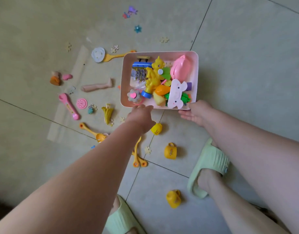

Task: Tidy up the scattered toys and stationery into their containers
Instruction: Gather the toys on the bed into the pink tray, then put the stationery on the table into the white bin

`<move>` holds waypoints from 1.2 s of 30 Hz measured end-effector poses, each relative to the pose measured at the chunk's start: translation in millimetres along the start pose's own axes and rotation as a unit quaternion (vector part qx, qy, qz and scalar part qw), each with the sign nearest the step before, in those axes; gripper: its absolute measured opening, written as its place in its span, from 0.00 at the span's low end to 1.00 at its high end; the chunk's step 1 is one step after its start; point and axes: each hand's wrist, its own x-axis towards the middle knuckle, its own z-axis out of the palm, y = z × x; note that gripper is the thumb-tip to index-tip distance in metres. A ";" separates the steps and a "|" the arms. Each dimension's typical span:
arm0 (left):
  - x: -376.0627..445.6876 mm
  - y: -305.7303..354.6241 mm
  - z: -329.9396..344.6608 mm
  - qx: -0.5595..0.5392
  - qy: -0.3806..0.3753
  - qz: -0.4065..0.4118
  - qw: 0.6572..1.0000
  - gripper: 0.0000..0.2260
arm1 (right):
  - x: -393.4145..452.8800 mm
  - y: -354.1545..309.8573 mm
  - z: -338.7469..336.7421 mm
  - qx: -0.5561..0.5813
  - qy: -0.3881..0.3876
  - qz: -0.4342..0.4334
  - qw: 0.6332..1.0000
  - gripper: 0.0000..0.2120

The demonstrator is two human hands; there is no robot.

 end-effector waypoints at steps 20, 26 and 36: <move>-80.8 156.0 -147.2 0.154 -0.040 0.036 0.987 0.34 | -138.6 -70.8 -110.8 -0.030 -0.073 -0.109 0.991 0.33; -107.2 308.3 -196.9 0.230 0.000 0.109 0.967 0.30 | -195.5 -105.0 -249.3 0.027 0.011 -0.172 0.985 0.33; -165.8 602.6 -155.7 0.351 0.020 0.289 0.891 0.28 | -255.9 -81.7 -506.7 0.119 0.189 -0.170 0.960 0.29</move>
